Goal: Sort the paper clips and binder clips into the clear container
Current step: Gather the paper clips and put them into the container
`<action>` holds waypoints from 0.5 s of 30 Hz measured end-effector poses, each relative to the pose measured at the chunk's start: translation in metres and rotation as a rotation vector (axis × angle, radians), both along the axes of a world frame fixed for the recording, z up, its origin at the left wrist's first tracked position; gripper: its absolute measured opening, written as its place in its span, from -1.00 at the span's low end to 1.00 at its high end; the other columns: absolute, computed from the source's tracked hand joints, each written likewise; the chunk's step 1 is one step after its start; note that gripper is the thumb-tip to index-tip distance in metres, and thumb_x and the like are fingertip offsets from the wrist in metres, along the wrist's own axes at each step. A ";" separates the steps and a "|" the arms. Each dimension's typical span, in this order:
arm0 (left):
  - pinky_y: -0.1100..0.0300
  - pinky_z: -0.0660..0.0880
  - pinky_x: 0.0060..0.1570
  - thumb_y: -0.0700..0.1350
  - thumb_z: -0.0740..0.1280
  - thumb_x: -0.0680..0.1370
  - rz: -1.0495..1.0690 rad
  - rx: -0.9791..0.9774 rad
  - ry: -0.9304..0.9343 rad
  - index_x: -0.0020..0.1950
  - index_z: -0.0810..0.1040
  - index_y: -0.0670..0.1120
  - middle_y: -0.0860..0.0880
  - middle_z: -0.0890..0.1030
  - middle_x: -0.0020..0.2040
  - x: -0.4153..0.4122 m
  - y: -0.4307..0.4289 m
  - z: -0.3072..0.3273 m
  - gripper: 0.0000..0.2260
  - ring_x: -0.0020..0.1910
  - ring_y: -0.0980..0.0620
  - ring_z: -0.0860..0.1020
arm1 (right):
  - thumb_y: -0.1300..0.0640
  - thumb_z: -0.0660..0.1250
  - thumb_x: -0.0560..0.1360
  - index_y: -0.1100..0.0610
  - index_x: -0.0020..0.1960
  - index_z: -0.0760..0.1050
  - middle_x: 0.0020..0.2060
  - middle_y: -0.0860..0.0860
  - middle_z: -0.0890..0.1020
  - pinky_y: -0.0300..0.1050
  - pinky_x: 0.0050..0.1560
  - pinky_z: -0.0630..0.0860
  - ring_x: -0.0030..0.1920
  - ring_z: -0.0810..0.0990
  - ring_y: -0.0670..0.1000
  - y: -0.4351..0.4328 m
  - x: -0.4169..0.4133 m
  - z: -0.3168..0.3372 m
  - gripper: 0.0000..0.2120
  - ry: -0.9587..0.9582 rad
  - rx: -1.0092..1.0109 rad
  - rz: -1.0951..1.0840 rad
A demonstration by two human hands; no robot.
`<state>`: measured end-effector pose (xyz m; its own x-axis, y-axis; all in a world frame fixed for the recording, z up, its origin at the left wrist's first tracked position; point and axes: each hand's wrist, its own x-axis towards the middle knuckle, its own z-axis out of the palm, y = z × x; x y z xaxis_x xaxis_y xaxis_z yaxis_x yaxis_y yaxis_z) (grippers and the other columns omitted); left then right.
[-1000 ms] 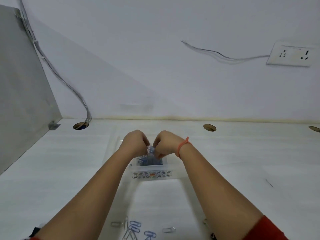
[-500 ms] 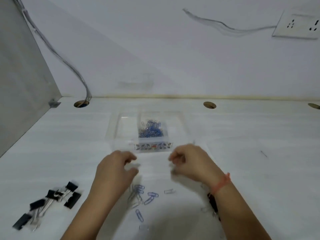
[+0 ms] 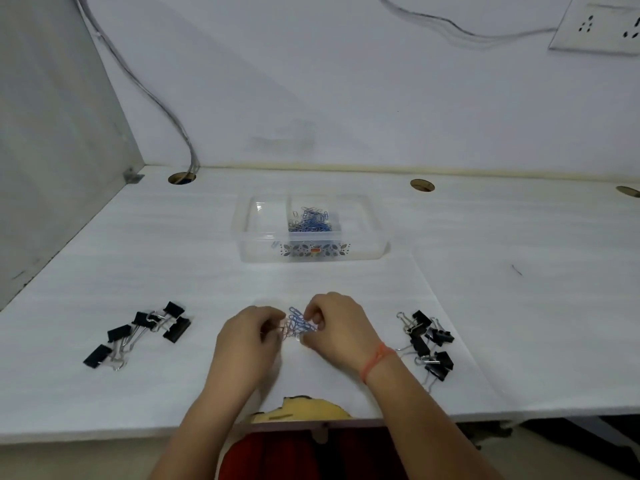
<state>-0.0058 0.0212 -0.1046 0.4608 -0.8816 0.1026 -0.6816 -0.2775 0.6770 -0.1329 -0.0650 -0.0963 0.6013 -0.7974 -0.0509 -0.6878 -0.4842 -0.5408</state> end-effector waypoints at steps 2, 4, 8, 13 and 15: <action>0.21 0.46 -0.02 -0.20 0.38 0.44 -0.045 0.034 -0.017 0.19 0.58 -0.06 0.00 0.59 0.06 0.009 0.004 0.005 -0.68 -0.07 0.05 0.56 | 0.04 0.47 0.31 0.07 0.10 0.51 -0.07 -0.03 0.49 -0.23 -0.12 0.30 -0.09 0.45 -0.03 -0.005 -0.005 0.000 -0.61 -0.010 0.012 0.008; 0.20 0.46 0.01 -0.09 0.47 0.37 -0.134 0.187 -0.041 0.33 0.46 -0.03 0.01 0.50 0.13 0.016 0.003 0.010 -0.48 -0.05 0.06 0.52 | -0.01 0.51 0.25 0.06 0.23 0.44 0.00 -0.04 0.43 -0.19 -0.08 0.38 -0.06 0.45 -0.03 -0.009 -0.008 0.002 -0.41 0.015 0.050 0.032; 0.15 0.47 0.02 -0.03 0.54 0.28 -0.180 0.329 -0.109 0.38 0.40 -0.05 -0.01 0.45 0.12 0.017 -0.014 0.014 -0.31 -0.01 0.01 0.51 | 0.02 0.54 0.23 0.07 0.27 0.43 0.03 -0.01 0.45 -0.19 -0.06 0.40 -0.06 0.46 -0.01 -0.014 0.005 0.004 -0.35 0.060 0.050 0.106; 0.20 0.46 -0.15 -0.17 0.53 0.24 -0.249 0.287 -0.055 0.07 0.60 -0.01 -0.01 0.51 -0.06 0.017 -0.038 0.019 -0.59 -0.13 0.01 0.55 | 0.18 0.51 0.24 0.08 -0.08 0.62 -0.26 -0.08 0.54 -0.32 -0.34 0.28 -0.22 0.48 -0.05 -0.021 0.016 0.005 -0.74 0.007 0.014 0.092; 0.15 0.48 -0.15 -0.21 0.52 0.24 -0.267 0.280 -0.036 -0.10 0.59 0.04 -0.02 0.53 -0.08 0.017 -0.042 0.019 -0.69 -0.13 -0.01 0.57 | 0.20 0.50 0.25 0.10 -0.14 0.64 -0.33 -0.10 0.53 -0.34 -0.36 0.26 -0.25 0.47 -0.05 -0.020 0.015 0.005 -0.81 0.001 0.010 0.080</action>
